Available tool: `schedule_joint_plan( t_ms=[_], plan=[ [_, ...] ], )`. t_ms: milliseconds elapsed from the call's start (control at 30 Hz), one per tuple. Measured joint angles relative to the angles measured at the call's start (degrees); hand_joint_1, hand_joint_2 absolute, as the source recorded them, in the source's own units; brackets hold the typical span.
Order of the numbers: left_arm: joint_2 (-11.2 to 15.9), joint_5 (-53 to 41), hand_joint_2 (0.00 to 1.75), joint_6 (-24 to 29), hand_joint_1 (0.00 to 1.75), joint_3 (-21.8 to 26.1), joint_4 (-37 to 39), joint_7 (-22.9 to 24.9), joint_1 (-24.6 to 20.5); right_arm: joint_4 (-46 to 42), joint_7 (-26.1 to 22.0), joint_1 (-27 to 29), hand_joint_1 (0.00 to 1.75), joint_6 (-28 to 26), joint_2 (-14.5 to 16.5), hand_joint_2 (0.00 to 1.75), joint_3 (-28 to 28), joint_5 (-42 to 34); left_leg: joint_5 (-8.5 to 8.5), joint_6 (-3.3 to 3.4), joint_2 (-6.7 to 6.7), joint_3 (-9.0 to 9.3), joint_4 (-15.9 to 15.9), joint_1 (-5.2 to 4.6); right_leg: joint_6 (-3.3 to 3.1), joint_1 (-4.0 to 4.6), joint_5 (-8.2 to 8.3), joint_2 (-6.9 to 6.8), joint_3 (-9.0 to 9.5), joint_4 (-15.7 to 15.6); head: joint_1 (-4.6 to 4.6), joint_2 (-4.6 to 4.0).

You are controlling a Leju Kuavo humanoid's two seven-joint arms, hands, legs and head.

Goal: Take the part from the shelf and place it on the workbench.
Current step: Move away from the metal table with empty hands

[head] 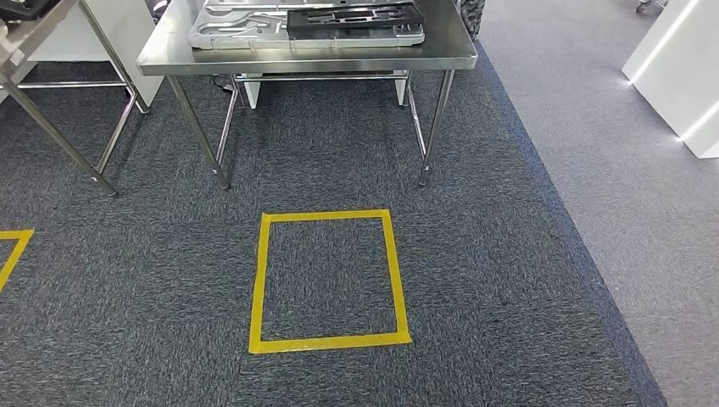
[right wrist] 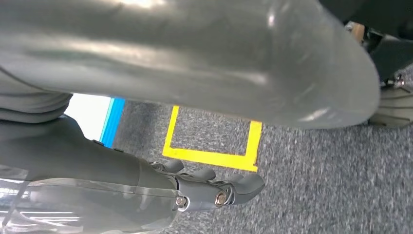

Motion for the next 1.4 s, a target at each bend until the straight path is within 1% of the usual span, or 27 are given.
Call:
schedule_joint_plan(
  t_ms=[67,133,167,233,267,300,333,367,400,467,500,633,700,767,800,833,867,933,1000,1100,1167,1200,1267,1300,1333,1367,1400],
  plan=[
    [-0.07,1.28,0.0,0.83,0.0,0.17,0.0,-0.09,0.47,0.01,-0.62,0.12,0.0,0.2,-0.02,0.0,0.24,1.2,0.09,0.78,-0.05,-0.26,-0.11,-0.18,0.63,-0.02,0.11,0.04,-0.24,0.16,0.0,0.0],
    [-0.37,2.74,0.0,1.97,0.0,0.62,0.0,-0.86,0.98,0.02,-1.48,0.22,0.0,0.85,-0.25,0.0,0.95,2.71,0.53,1.59,0.04,-0.32,-0.36,-0.13,1.26,-0.22,-1.02,0.1,-0.84,1.48,0.0,0.0],
    [-0.55,3.3,0.0,2.53,0.0,0.94,0.0,-1.38,1.18,0.03,-1.93,0.26,0.0,1.24,-0.38,0.0,1.41,3.3,0.78,1.96,0.09,-0.42,-0.5,-0.06,1.55,-0.31,-2.54,0.13,-1.74,3.54,0.0,0.0],
    [-0.82,3.86,0.0,3.22,0.0,1.5,0.0,-2.06,1.5,0.04,-2.46,0.29,0.0,1.83,-0.53,0.0,2.17,3.92,1.05,2.38,0.14,-0.82,-0.5,-0.13,2.0,-0.45,-6.63,0.15,-4.84,10.58,0.0,0.0],
    [-0.91,3.95,0.0,3.39,0.0,1.67,0.0,-2.23,1.69,0.04,-2.55,0.31,0.0,1.97,-0.55,0.0,2.47,4.01,1.13,2.46,0.15,-1.01,-0.47,-0.2,2.12,-0.51,-8.08,0.15,-6.34,14.08,0.0,0.0],
    [-0.99,4.0,0.0,3.47,0.0,1.78,0.0,-2.32,1.87,0.04,-2.56,0.35,0.0,2.04,-0.58,0.0,2.7,4.04,1.18,2.49,0.14,-1.14,-0.43,-0.25,2.17,-0.55,-8.51,0.15,-7.12,16.11,0.0,0.0],
    [-1.07,4.02,0.0,3.53,0.0,1.86,0.0,-2.39,2.03,0.04,-2.56,0.39,0.0,2.05,-0.62,0.0,2.9,4.04,1.2,2.48,0.1,-1.17,-0.4,-0.28,2.13,-0.57,-7.79,0.15,-6.8,15.96,0.0,0.0],
    [-1.14,4.02,0.0,3.57,0.0,1.94,0.0,-2.45,2.15,0.04,-2.57,0.43,0.0,2.06,-0.69,0.0,3.08,4.05,1.22,2.45,0.05,-1.11,-0.38,-0.29,1.99,-0.57,-6.1,0.16,-5.36,13.47,0.0,0.0],
    [-1.23,4.02,0.0,3.61,0.0,2.01,0.0,-2.48,2.21,0.04,-2.57,0.44,0.0,2.06,-0.77,0.0,3.21,4.06,1.22,2.39,-0.01,-1.01,-0.37,-0.3,1.73,-0.54,-4.0,0.17,-3.17,9.41,0.0,0.0],
    [-1.47,4.01,0.0,3.66,0.0,2.08,0.0,-2.51,2.23,0.04,-2.63,0.4,0.0,2.06,-0.97,0.0,3.41,4.09,1.22,1.98,-0.07,-0.99,-0.3,-0.46,1.1,-0.25,-1.53,0.19,0.5,2.11,0.0,0.0],
    [-1.55,3.94,0.0,3.7,0.0,2.09,0.0,-2.51,2.22,0.04,-2.72,0.38,0.0,2.05,-1.03,0.0,3.48,4.1,1.24,1.68,-0.07,-1.08,-0.27,-0.51,0.85,-0.08,-1.2,0.22,1.26,0.31,0.0,0.0],
    [-1.58,3.52,0.0,3.87,0.0,2.1,0.0,-2.45,2.21,0.05,-3.24,0.52,0.0,1.81,-1.06,0.0,3.53,3.94,0.74,0.31,-0.07,-1.46,0.42,-0.35,-0.26,-0.12,-0.77,0.17,1.41,-1.0,0.0,0.0],
    [-1.55,3.53,0.0,3.92,0.0,2.13,0.0,-2.28,2.23,0.08,-3.35,0.59,0.0,1.68,-1.06,0.0,3.53,3.87,-2.33,-0.18,-0.12,-3.61,5.24,-0.19,-0.85,-0.33,-0.4,0.0,1.45,-1.46,0.0,0.0],
    [-1.54,3.8,0.0,3.96,0.0,2.28,0.0,-2.14,2.3,0.08,-3.36,0.66,0.0,1.77,-1.08,0.0,3.57,3.95,-6.08,-0.6,-0.12,-7.17,13.07,-0.07,-1.1,-0.21,-0.34,-0.1,1.22,-1.41,0.0,0.0],
    [-1.53,3.98,0.0,3.97,0.0,2.44,0.0,-2.21,2.38,0.09,-3.39,0.68,0.0,1.97,-1.09,0.0,3.64,4.1,-6.79,-0.77,-0.12,-8.28,15.63,-0.02,-1.13,-0.17,-0.35,-0.14,1.15,-1.33,0.0,0.0],
    [-1.49,4.15,0.0,3.98,0.0,2.64,0.0,-2.38,2.46,0.11,-3.43,0.68,0.0,2.25,-1.09,0.0,3.77,4.32,-6.4,-0.89,-0.1,-8.44,16.21,0.01,-1.13,-0.17,-0.37,-0.25,1.12,-1.2,0.0,0.0],
    [-1.41,4.34,0.0,3.98,0.0,2.83,0.0,-2.66,2.5,0.15,-3.47,0.65,0.0,2.6,-1.05,0.0,3.97,4.6,-4.91,-0.95,-0.03,-7.44,14.35,0.06,-1.08,-0.2,-0.44,-0.4,1.13,-1.04,0.0,0.0],
    [-1.2,4.92,0.0,3.94,0.0,3.16,0.0,-3.48,2.39,0.23,-3.54,0.6,0.0,3.33,-0.89,0.0,4.55,5.34,-1.22,-0.92,1.02,-3.55,6.48,0.05,-0.75,-0.17,-0.77,-0.9,1.17,-0.52,0.0,0.0],
    [-1.09,5.25,0.0,3.65,0.0,3.43,0.0,-4.01,1.94,0.27,-3.48,0.45,0.0,4.03,-0.69,0.0,5.21,5.76,0.43,-0.2,1.81,-1.29,1.16,-0.11,-0.2,0.09,-1.14,-1.49,1.08,0.04,0.01,0.0],
    [-0.65,3.45,0.0,2.26,0.0,3.38,0.0,-2.88,1.34,0.28,-3.11,-0.16,0.0,3.64,-0.46,0.0,5.66,4.33,0.79,1.15,0.83,-1.51,0.39,-0.34,0.63,0.15,-1.26,-2.41,0.94,0.28,0.0,0.0],
    [-0.25,1.94,0.0,1.32,0.0,3.02,0.0,-1.8,0.98,0.28,-2.98,-0.51,0.0,2.67,-0.33,0.0,5.65,3.11,1.33,1.97,0.2,-1.61,0.05,-0.23,1.23,-0.09,-3.0,-1.75,0.11,2.34,0.0,0.0],
    [-0.12,1.47,0.0,0.99,0.0,2.85,0.0,-1.47,0.73,0.28,-2.91,-0.59,0.0,2.18,-0.28,0.0,5.64,2.82,1.57,2.3,-0.1,-1.71,-0.07,-0.17,1.49,-0.25,-4.8,-1.11,-1.08,5.04,0.0,0.0],
    [0.03,0.97,0.0,0.56,0.0,2.59,0.0,-1.07,0.32,0.28,-2.45,-0.6,0.0,1.31,-0.23,0.0,5.63,3.01,1.82,2.57,-0.84,-2.13,-0.05,-0.26,1.8,-0.42,-8.82,-0.19,-4.64,12.86,0.0,0.0],
    [0.03,0.9,0.0,0.46,0.0,2.51,0.0,-0.93,0.22,0.28,-2.04,-0.59,0.0,1.06,-0.24,0.0,5.68,3.49,1.89,2.58,-1.31,-2.26,-0.02,-0.32,1.85,-0.46,-9.77,-0.05,-6.04,15.89,0.0,0.0],
    [0.01,0.91,0.0,0.39,0.0,2.45,0.0,-0.83,0.18,0.28,-1.57,-0.55,0.0,0.89,-0.27,0.0,5.79,4.13,1.95,2.55,-1.83,-2.32,0.01,-0.35,1.81,-0.46,-9.57,0.06,-6.54,17.01,0.0,0.0],
    [-0.02,1.02,0.0,0.36,0.0,2.44,0.0,-0.73,0.13,0.28,-1.21,-0.52,0.0,0.87,-0.35,0.0,5.95,4.87,2.0,2.49,-2.41,-2.3,0.04,-0.37,1.68,-0.45,-8.16,0.23,-5.87,15.63,0.0,0.0],
    [-0.06,1.21,0.0,0.42,0.0,2.45,0.0,-0.61,0.08,0.28,-0.97,-0.49,0.0,0.87,-0.43,0.0,6.17,5.57,2.05,2.41,-3.01,-2.24,0.05,-0.38,1.43,-0.41,-5.96,0.73,-4.21,12.17,0.0,0.0]
  ],
)
